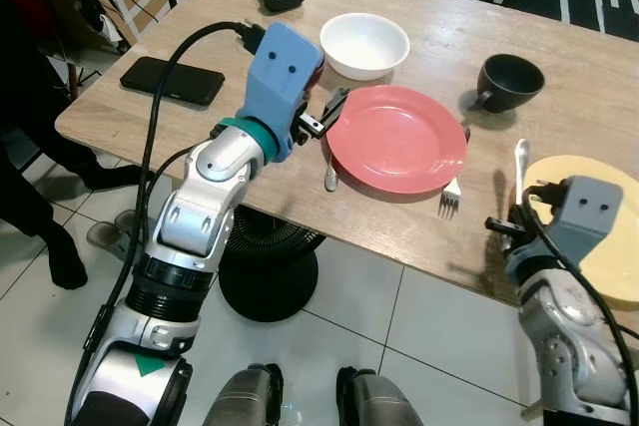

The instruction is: Setting the table

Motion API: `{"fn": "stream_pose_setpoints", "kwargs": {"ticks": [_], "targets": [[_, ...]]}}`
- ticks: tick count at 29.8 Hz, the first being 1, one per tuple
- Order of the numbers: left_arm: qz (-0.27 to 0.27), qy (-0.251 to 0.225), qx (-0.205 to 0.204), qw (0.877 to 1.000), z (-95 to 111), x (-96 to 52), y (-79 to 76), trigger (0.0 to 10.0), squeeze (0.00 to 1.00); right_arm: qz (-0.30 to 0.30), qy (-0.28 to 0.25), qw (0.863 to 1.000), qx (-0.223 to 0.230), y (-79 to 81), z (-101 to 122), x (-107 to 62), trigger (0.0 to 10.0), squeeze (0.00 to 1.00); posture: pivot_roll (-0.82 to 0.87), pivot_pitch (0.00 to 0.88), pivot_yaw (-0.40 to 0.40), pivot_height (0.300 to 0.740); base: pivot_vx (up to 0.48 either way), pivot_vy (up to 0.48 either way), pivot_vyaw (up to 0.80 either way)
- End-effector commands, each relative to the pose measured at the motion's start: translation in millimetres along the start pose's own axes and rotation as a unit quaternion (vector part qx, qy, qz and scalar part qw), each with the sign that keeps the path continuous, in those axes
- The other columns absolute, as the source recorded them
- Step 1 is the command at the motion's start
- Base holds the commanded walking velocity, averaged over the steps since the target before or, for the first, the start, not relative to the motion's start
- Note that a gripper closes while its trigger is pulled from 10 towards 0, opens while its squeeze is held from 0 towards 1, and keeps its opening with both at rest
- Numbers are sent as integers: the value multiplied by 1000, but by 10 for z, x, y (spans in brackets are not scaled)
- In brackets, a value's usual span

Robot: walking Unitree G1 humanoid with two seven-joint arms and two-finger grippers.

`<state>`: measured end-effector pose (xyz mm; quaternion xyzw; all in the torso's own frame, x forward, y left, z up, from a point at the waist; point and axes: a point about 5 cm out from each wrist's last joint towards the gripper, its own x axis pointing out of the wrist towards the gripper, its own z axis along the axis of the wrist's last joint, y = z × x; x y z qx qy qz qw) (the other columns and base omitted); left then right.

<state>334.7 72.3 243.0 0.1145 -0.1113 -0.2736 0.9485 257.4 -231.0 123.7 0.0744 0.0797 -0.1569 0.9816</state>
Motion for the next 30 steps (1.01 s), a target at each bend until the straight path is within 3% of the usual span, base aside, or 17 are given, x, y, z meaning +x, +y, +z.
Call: {"fn": "stream_pose_setpoints", "kwargs": {"ticks": [1, 4, 5, 7, 8, 9, 10, 14, 18, 19, 21, 22, 25, 27, 28, 30], "targets": [[-5, 5, 2, 1000, -34, 12, -35, 10000, 0, -13, 18, 1000, 16, -34, -87, 7, 10000, 8, 10, 78, 12, 740, 0, 0, 0], [-5, 4, 1, 1000, -32, 18, -36, 10000, 0, -17, 26, 999, 32, -16, -129, 26, 10000, 24, 11, 74, 13, 740, 0, 0, 0], [-5, 4, 2, 1000, -33, 20, -35, 10000, 0, -12, 29, 999, 36, 15, -145, 31, 10000, 176, 14, 70, 13, 740, 0, 0, 0], [-5, 4, 2, 1000, -35, 20, -33, 10000, 0, -6, 32, 999, 39, 49, -159, 33, 10000, 176, 14, 70, 13, 740, 0, 0, 0], [-6, 4, 3, 1000, -37, 20, -34, 10000, 0, 2, 35, 999, 39, 92, -173, 29, 10000, 447, 16, 65, 12, 740, 0, 0, 0], [-6, 4, 3, 1000, -37, 20, -34, 10000, 0, 2, 35, 999, 39, 92, -173, 29, 10000, 447, 16, 65, 12, 740, 0, 0, 0], [-6, 4, 3, 1000, -38, 19, -36, 10000, 0, 9, 39, 998, 43, 128, -190, 25, 10000, 1000, 16, 65, 12, 740, 0, 0, 0], [-6, 3, 3, 1000, -41, 20, -42, 10000, 0, 18, 44, 997, 62, 182, -205, 24, 10000, 1000, 18, 58, 11, 740, 0, 0, 0], [-7, 2, 3, 1000, -48, 20, -49, 10000, 0, 27, 22, 998, 45, 161, -67, 37, 10000, 1000, 12, 51, 9, 740, 0, 0, 0], [-7, 2, 3, 1000, -49, 20, -51, 10000, 0, 27, 14, 999, 38, 143, -20, 41, 10000, 333, 11, 51, 9, 740, 0, 0, 0], [-7, 2, 2, 1000, -50, 20, -52, 10000, 0, 26, 9, 999, 34, 131, 6, 43, 10000, 333, 11, 51, 9, 740, 0, 0, 0], [-7, 1, 2, 1000, -51, 22, -57, 10000, 0, 23, 0, 999, 29, 99, 60, 48, 10000, 0, 7, 49, 7, 740, 0, 0, 0], [-8, 1, 2, 1000, -52, 24, -63, 10000, 0, 22, -8, 1000, 16, 63, 114, 52, 10000, 0, 5, 49, 6, 740, 0, 0, 0], [-8, -1, 0, 1000, -51, 26, -73, 10000, 0, 29, -20, 999, -31, -2, 200, 58, 10000, 0, 3, 48, 5, 740, 0, 0, 0], [-8, -1, 0, 1000, -51, 26, -73, 10000, 0, 29, -20, 999, -31, -2, 200, 58, 10000, 0, 3, 48, 5, 740, 0, 0, 0], [-9, -1, -1, 1000, -48, 25, -80, 10000, 0, 57, -16, 994, -89, -27, 229, 46, 10000, 0, 3, 52, 5, 740, 0, 0, 0]]}}
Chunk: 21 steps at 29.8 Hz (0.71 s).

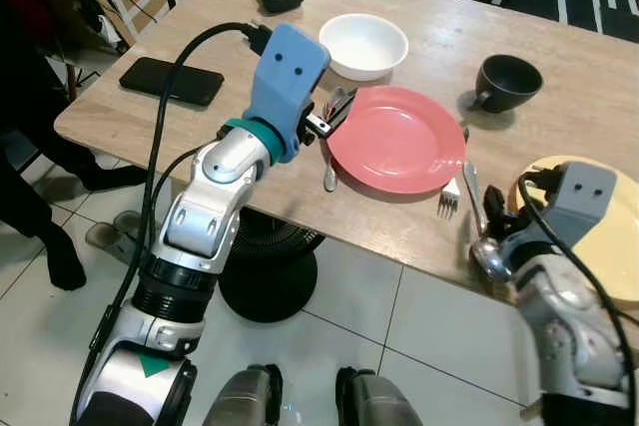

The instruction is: Setting the table

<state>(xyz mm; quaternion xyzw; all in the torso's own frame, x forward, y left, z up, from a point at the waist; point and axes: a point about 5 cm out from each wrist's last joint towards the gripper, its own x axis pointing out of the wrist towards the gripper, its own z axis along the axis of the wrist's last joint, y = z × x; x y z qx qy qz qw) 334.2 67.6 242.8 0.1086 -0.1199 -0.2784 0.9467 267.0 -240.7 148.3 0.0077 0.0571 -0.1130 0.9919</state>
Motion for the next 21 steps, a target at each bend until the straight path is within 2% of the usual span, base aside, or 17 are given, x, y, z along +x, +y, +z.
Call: {"fn": "stream_pose_setpoints", "kwargs": {"ticks": [1, 5, 7, 8, 10, 13, 15, 19, 21], "targets": [[-5, 9, 3, 1000, -55, 2, -38, 10000, 0, 33, 18, 999, -37, 14, -34, -38, 10000, 0, 3, 52, 5, 740, 0, 0, 0], [-5, 9, 2, 1000, -56, 2, -38, 10000, 0, 59, 36, 995, -67, 9, -38, -58, 10000, 0, 0, 55, 4, 740, 0, 0, 0], [-5, 10, 1, 1000, -61, 1, -46, 10000, 0, 50, 70, 996, -5, -15, -73, -42, 10000, 0, -4, 65, -6, 740, 0, 0, 0], [-5, 10, 1, 1000, -61, 1, -46, 10000, 0, 50, 70, 996, -5, -15, -73, -42, 10000, 0, -4, 65, -6, 740, 0, 0, 0], [-4, 10, -1, 1000, -63, -2, -54, 10000, 0, 42, 93, 994, 48, 14, -123, -34, 10000, 0, 0, 71, -10, 740, 0, 0, 0], [-4, 10, -1, 1000, -63, -4, -55, 10000, 0, 40, 99, 992, 63, 36, -144, -34, 10000, 0, 0, 71, -10, 740, 0, 0, 0], [-1, 13, -3, 1000, -77, -18, -51, 10000, 0, 50, 117, 988, 88, 158, -218, -51, 10000, 0, 2, 79, -15, 740, 0, 0, 0], [1, 15, -3, 1000, -83, -27, -50, 10000, 0, 59, 130, 986, 87, 227, -281, -68, 10000, 0, 5, 81, -16, 740, 0, 0, 0], [2, 15, -3, 1000, -80, -29, -47, 10000, 0, 71, 135, 986, 66, 276, -321, -89, 10000, 0, 5, 84, -18, 740, 0, 0, 0]]}}
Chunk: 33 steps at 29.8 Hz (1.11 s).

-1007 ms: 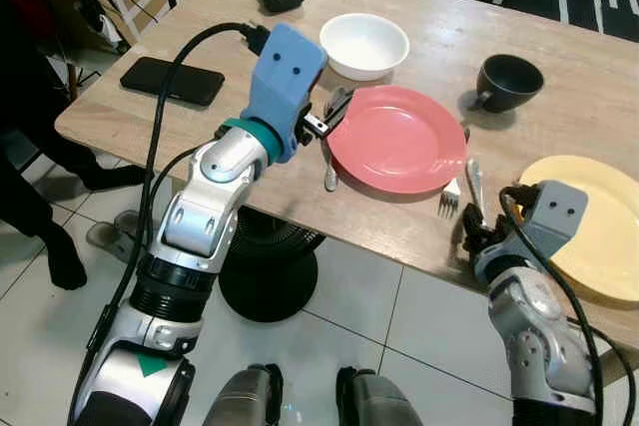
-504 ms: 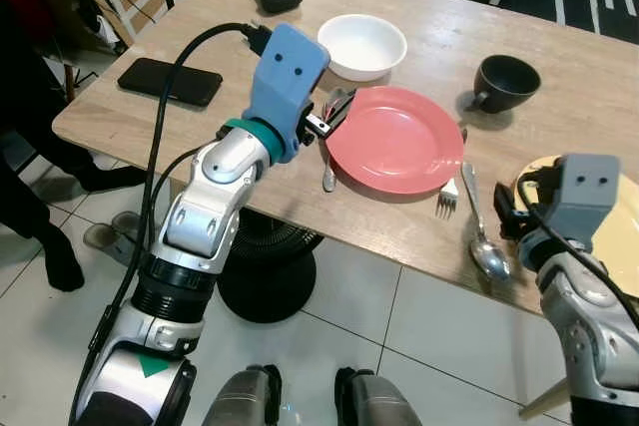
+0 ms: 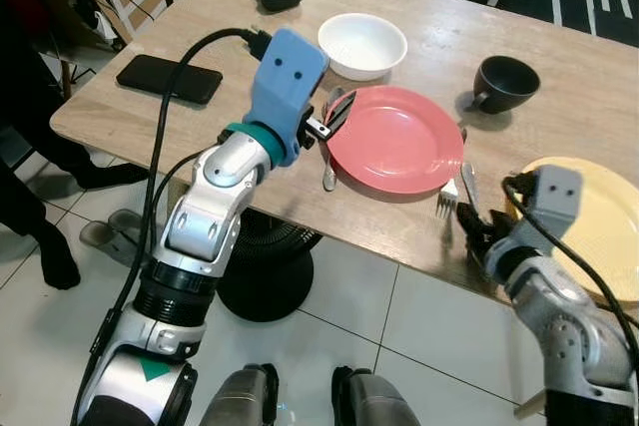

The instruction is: Setting the table

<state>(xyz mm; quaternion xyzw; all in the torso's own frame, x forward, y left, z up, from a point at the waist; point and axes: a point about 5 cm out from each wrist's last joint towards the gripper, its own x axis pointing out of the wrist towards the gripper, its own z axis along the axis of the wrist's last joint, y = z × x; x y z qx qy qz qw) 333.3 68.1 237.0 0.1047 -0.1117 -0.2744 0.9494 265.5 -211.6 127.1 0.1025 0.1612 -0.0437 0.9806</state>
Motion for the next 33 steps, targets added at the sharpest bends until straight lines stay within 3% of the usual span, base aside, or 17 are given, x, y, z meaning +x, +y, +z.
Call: {"fn": "stream_pose_setpoints", "kwargs": {"ticks": [1, 4, 10, 11, 12, 16, 17, 18, 33], "targets": [[-3, 7, 3, 1000, -28, -9, -31, 10000, 0, -4, 20, 1000, -10, -17, -104, -11, 10000, 0, 5, 84, -18, 740, 0, 0, 0], [-1, 8, 3, 1000, -31, -10, -27, 10000, 0, -6, 25, 999, -45, -9, -127, -14, 10000, 0, 5, 85, -19, 740, 0, 0, 0], [0, 9, 2, 1000, -35, -9, -28, 10000, 0, -17, 35, 998, -53, -30, -156, 1, 9725, 0, 4, 84, -21, 740, 0, 0, 0], [0, 8, 2, 1000, -35, -8, -29, 10000, 0, -23, 40, 998, -46, -50, -172, 9, 9059, 0, 4, 84, -22, 740, 0, 0, 0], [1, 8, 1, 1000, -37, -7, -29, 10000, 0, -30, 43, 998, -43, -84, -175, 17, 7608, 0, 2, 83, -23, 740, 0, 0, 0], [1, 8, 1, 1000, -38, -6, -29, 10000, 0, -34, 45, 998, -41, -108, -175, 21, 7608, 0, 2, 83, -23, 740, 0, 0, 0], [1, 8, 0, 1000, -39, -5, -29, 10000, 0, -40, 46, 997, -40, -137, -174, 25, 745, 0, 2, 82, -23, 740, 0, 0, 0], [2, 8, 0, 1000, -40, -3, -29, 10000, 0, -43, 47, 997, -40, -161, -174, 30, 0, 0, 2, 81, -23, 740, 0, 0, 0], [2, 7, 0, 1000, -30, 4, -30, 10000, 0, -55, 53, 996, -43, -234, -242, 25, 0, 0, 0, 81, -22, 740, 0, 0, 0]]}}
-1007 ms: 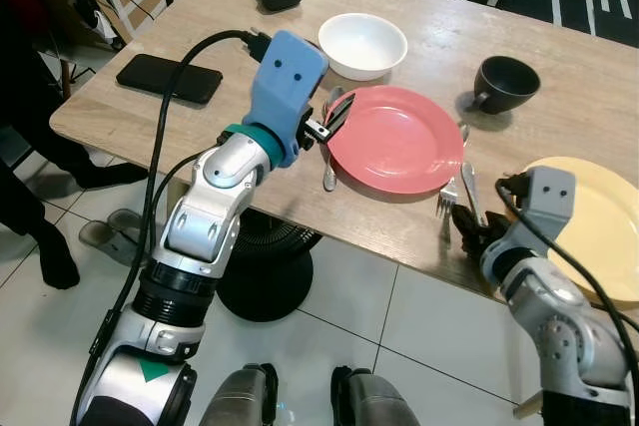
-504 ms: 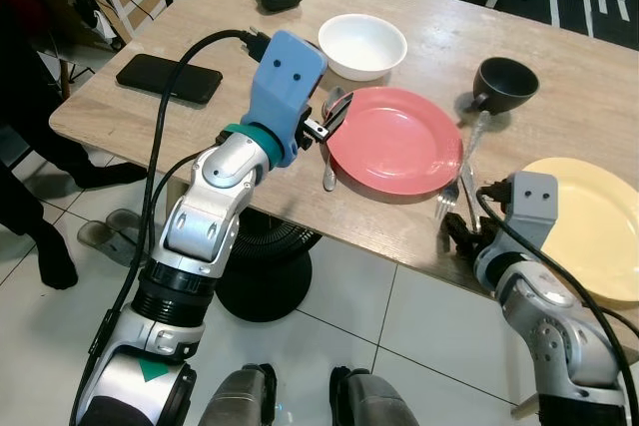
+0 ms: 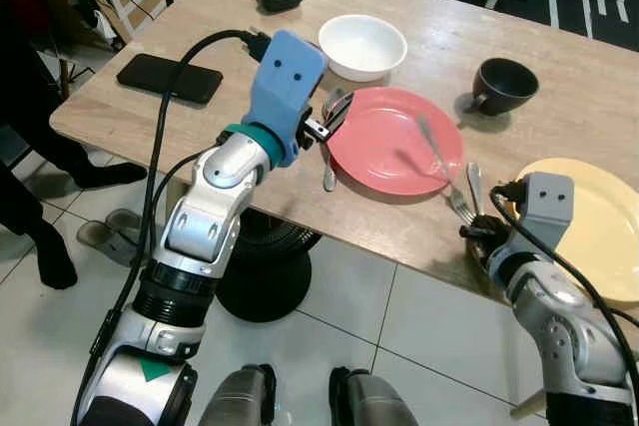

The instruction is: Setting the table

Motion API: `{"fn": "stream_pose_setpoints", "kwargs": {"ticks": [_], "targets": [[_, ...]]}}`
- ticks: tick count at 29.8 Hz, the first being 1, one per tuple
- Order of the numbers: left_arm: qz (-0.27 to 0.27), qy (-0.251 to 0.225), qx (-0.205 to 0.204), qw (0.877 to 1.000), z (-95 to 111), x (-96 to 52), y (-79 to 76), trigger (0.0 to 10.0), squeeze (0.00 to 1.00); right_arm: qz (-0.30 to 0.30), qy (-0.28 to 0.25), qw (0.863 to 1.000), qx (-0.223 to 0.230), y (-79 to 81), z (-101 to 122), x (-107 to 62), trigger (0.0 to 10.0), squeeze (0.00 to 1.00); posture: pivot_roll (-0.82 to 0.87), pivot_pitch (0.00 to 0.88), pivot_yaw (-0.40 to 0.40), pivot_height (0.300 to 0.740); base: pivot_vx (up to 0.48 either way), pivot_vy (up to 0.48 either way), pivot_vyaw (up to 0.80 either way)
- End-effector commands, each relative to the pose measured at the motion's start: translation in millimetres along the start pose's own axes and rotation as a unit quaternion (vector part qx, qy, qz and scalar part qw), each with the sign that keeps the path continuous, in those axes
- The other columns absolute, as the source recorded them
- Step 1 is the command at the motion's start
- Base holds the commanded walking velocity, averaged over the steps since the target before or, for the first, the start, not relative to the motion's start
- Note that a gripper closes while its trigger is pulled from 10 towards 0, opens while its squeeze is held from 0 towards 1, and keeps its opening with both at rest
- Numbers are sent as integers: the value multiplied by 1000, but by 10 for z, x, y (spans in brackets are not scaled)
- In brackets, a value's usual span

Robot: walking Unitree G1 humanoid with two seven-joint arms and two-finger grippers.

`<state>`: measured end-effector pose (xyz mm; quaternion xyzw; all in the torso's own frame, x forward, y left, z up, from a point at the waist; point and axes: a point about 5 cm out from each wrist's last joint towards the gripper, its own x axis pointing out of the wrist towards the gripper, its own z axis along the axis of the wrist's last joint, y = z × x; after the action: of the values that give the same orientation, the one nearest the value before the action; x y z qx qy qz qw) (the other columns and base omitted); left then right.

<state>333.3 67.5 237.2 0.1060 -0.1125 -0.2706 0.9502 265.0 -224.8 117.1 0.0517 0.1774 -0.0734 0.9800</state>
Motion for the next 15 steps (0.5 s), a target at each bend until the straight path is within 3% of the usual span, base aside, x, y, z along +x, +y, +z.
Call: {"fn": "stream_pose_setpoints", "kwargs": {"ticks": [1, 4, 6, 7, 8, 9, 10, 11, 14, 15], "targets": [[-1, 7, -2, 1000, -32, 0, -27, 10000, 0, -14, 42, 999, 2, -72, -182, -4, 0, 0, -1, 80, -22, 740, 0, 0, 0], [-1, 7, -2, 1000, -34, 0, -30, 10000, 0, -6, 3, 1000, 26, -40, -48, -26, 0, 0, -2, 80, -22, 740, 0, 0, 0], [-1, 6, -2, 1000, -34, 0, -33, 10000, 0, 18, -74, 996, 46, 33, 232, -87, 0, 0, -2, 79, -20, 740, 0, 0, 0], [-1, 6, -2, 1000, -34, 0, -33, 10000, 0, 18, -74, 996, 46, 33, 232, -87, 0, 0, -2, 79, -20, 740, 0, 0, 0], [-1, 6, -2, 1000, -35, 1, -34, 10000, 0, 31, -115, 991, 56, 73, 383, -131, 4667, 0, -5, 78, -19, 740, 0, 0, 0], [-1, 6, -2, 1000, -35, 1, -34, 10000, 0, 31, -115, 991, 56, 73, 383, -131, 4667, 0, -5, 78, -19, 740, 0, 0, 0], [-2, 6, -2, 1000, -35, 2, -35, 10000, 0, 42, -149, 986, 64, 108, 511, -178, 10000, 0, -6, 78, -18, 740, 0, 0, 0], [-2, 6, -2, 1000, -35, 2, -35, 10000, 0, 42, -149, 986, 64, 108, 511, -178, 10000, 0, -6, 78, -18, 740, 0, 0, 0], [-4, 5, -4, 1000, -31, 16, -48, 10000, 0, 49, -243, 965, 85, 151, 870, -340, 10000, 0, -11, 68, -14, 740, 0, 0, 0], [-4, 5, -4, 1000, -31, 16, -48, 10000, 0, 49, -243, 965, 85, 151, 870, -340, 10000, 0, -11, 68, -14, 740, 0, 0, 0]]}}
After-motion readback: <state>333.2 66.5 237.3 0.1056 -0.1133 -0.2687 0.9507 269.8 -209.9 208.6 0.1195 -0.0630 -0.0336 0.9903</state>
